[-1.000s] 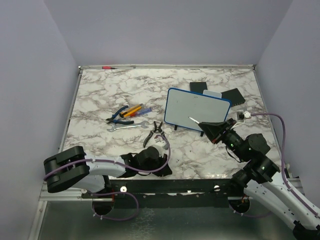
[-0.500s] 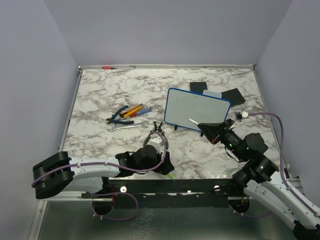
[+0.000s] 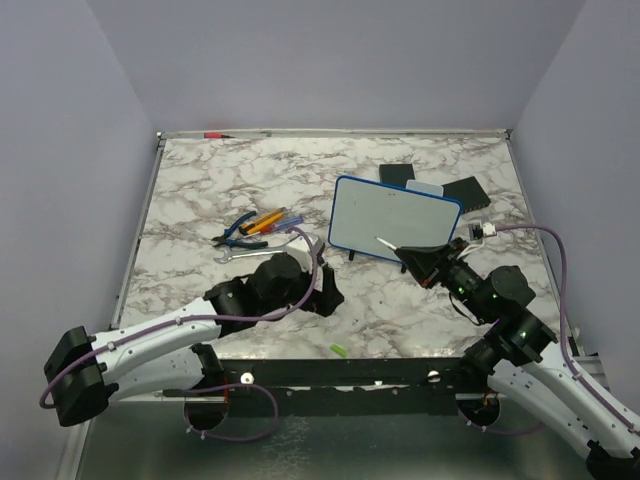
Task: Write a sentence on the whiteboard
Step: Place the pen cap at the center of the board, then write a sentence on the whiteboard.
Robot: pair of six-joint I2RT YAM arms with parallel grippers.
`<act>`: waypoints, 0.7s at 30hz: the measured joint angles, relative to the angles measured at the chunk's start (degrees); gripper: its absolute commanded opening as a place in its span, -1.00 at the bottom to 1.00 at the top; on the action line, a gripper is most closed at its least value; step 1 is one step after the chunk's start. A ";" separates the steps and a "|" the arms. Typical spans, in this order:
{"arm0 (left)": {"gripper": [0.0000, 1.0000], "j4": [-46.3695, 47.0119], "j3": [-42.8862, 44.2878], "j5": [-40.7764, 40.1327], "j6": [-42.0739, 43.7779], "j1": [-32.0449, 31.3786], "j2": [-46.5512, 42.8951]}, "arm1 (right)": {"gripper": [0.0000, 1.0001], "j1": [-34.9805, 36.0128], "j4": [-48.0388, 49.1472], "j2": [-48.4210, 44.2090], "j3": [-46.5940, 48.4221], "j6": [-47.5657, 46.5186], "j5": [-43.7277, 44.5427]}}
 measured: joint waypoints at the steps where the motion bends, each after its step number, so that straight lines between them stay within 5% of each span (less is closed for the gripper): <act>1: 0.87 -1.20 1.07 0.87 1.31 2.10 0.04 | -0.99 0.00 -0.04 0.00 0.02 -0.02 0.00; 11: 0.87 -7.41 11.15 11.74 14.16 22.12 4.79 | -0.99 0.00 -3.17 -0.76 0.83 -0.61 0.00; 21: 0.84 -2.25 20.59 23.82 19.58 35.47 13.73 | -0.99 0.00 -7.28 -1.05 4.55 -2.19 1.27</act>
